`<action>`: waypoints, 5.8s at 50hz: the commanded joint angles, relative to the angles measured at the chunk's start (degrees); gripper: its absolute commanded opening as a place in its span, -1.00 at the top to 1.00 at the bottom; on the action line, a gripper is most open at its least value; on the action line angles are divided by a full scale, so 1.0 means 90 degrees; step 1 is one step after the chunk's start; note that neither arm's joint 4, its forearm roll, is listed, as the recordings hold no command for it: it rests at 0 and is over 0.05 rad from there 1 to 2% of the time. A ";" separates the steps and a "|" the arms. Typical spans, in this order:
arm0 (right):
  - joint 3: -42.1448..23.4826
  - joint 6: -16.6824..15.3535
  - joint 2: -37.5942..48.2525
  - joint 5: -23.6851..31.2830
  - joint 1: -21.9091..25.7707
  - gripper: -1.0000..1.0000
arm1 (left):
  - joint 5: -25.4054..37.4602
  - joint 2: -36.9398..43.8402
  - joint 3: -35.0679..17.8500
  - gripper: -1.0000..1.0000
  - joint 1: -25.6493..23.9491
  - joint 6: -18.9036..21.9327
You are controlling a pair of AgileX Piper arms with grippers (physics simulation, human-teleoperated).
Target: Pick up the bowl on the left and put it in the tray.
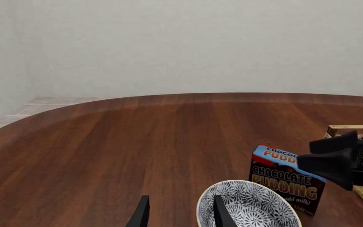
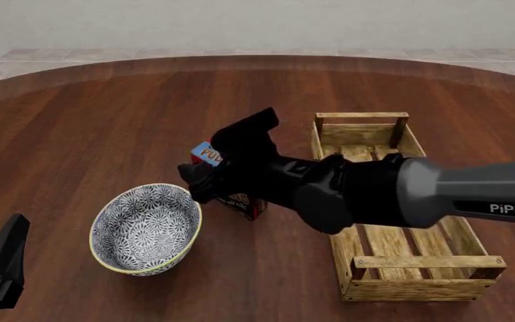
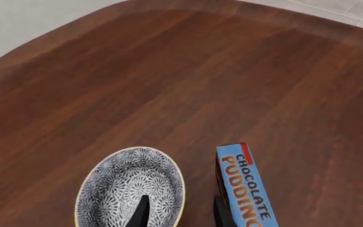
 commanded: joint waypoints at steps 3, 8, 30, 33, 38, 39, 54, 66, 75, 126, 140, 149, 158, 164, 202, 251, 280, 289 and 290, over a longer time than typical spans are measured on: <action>-0.0076 -0.0001 0.0137 -0.0007 -0.0016 -1.00 | 0.0000 0.0000 0.0000 -1.00 0.0000 0.0000; -0.0091 -0.0005 0.0145 0.0010 -0.0006 -1.00 | 0.0000 0.0000 0.0000 -1.00 0.0000 0.0000; -0.0152 -0.0024 0.0266 0.0028 0.0046 -1.00 | 0.0000 0.0000 0.0000 -1.00 0.0000 0.0000; -0.0173 -0.0038 0.0298 0.0031 0.0044 -1.00 | 0.0000 0.0000 0.0000 -1.00 0.0000 0.0000; -0.0193 -0.0036 0.0324 0.0037 0.0055 -1.00 | 0.0000 0.0000 0.0000 -1.00 0.0000 0.0000; -0.0193 -0.0036 0.0324 0.0037 0.0055 -1.00 | 0.0000 0.0000 0.0000 -1.00 0.0000 0.0000; -0.0291 -0.0039 0.0465 0.0060 0.0059 -1.00 | 0.0000 0.0000 0.0000 -1.00 0.0000 0.0000; -0.0317 -0.0023 0.0555 0.0034 0.0077 -1.00 | 0.0000 0.0000 0.0000 -1.00 0.0000 0.0000; -0.0321 -0.0010 0.0604 0.0015 0.0096 -1.00 | 0.0000 0.0000 0.0000 -1.00 0.0000 0.0000; -0.0501 0.0032 0.0941 -0.0064 0.0081 -1.00 | 0.0000 0.0000 0.0000 -1.00 0.0000 0.0000; -0.0568 0.0084 0.1058 -0.0085 0.0054 -1.00 | 0.0000 0.0000 0.0000 -1.00 0.0000 0.0000; -0.0613 0.0080 0.1117 -0.0049 0.0075 -1.00 | 0.0000 0.0000 0.0000 -1.00 0.0000 0.0000; -0.0732 0.0054 0.1340 -0.0002 0.0044 -1.00 | 0.0000 0.0000 0.0000 -1.00 0.0000 0.0000; -0.0831 0.0081 0.1502 0.0022 0.0009 -1.00 | 0.0000 0.0000 0.0000 -1.00 0.0000 0.0000; -0.0955 0.0088 0.1739 0.0091 0.0099 -1.00 | 0.0000 0.0000 0.0000 -1.00 0.0000 0.0000; -0.1130 0.0092 0.1995 0.0092 0.0157 -1.00 | 0.0000 0.0000 0.0000 -1.00 0.0000 0.0000; -0.1179 0.0103 0.2181 0.0015 0.0159 -1.00 | 0.0000 0.0000 0.0000 -1.00 0.0000 0.0000; -0.1211 0.0107 0.2231 0.0007 0.0169 -1.00 | 0.0000 0.0000 0.0000 -1.00 0.0000 0.0000; -0.1217 0.0113 0.2237 0.0010 0.0167 -1.00 | 0.0000 0.0000 0.0000 -1.00 0.0000 0.0000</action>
